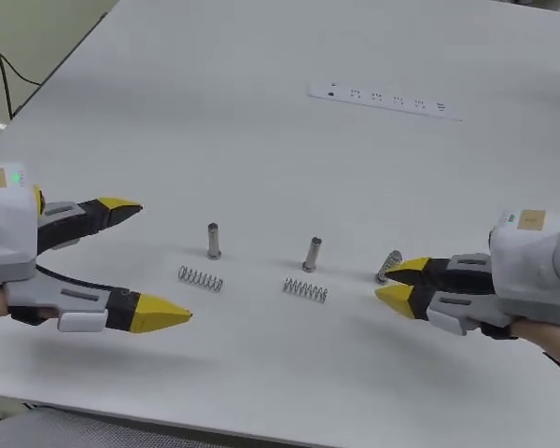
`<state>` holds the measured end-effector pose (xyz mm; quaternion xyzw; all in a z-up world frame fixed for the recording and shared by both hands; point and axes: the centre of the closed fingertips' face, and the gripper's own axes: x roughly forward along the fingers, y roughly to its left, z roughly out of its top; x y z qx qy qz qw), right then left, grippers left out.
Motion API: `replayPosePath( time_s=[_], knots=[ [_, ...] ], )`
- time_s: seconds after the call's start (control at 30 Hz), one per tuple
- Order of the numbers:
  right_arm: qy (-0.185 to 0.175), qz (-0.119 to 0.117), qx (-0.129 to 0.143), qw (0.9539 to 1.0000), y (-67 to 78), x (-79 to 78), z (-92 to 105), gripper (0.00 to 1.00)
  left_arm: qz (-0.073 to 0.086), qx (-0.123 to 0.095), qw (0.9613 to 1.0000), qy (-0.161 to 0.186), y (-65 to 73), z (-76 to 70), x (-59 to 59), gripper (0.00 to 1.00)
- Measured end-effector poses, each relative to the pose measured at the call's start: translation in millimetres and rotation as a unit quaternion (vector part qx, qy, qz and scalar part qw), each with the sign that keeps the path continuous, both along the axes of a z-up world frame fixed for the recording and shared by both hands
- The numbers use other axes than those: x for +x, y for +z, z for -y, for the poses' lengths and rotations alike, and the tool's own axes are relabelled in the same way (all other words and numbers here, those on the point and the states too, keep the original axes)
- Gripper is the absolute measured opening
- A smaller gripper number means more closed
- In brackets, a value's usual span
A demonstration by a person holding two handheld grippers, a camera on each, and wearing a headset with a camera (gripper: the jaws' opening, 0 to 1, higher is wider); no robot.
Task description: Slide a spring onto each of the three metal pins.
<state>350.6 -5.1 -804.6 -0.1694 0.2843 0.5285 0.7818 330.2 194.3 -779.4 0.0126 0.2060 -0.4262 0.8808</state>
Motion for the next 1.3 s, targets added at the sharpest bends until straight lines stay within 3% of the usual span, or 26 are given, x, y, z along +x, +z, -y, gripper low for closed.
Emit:
replayPosePath(
  time_s=[0.43,0.5,0.7,0.97,1.3],
  knots=[
    [0.069,0.017,-0.024,0.9972,-5.4,-7.8,-44.6,0.12,-0.007,0.006,1.0000,0.004,-3.5,-3.8,-1.7,0.96],
    [0.090,0.031,-0.052,0.9941,-10.2,-7.4,-45.1,0.12,-0.007,0.007,0.9999,0.004,-3.9,-4.6,-2.0,0.96],
    [0.134,0.049,-0.094,0.9853,-19.6,-7.2,-55.1,0.11,-0.008,0.007,0.9999,0.003,-4.1,-4.6,-4.1,0.96],
    [0.166,0.053,-0.136,0.9752,-33.5,-2.7,-65.2,0.11,-0.005,0.006,1.0000,0.006,-3.2,-5.4,-3.8,0.96],
    [0.188,0.048,-0.185,0.9635,-52.3,-0.8,-60.2,0.10,-0.007,0.006,0.9999,0.007,-3.8,-7.9,-4.2,0.96]
  ],
)
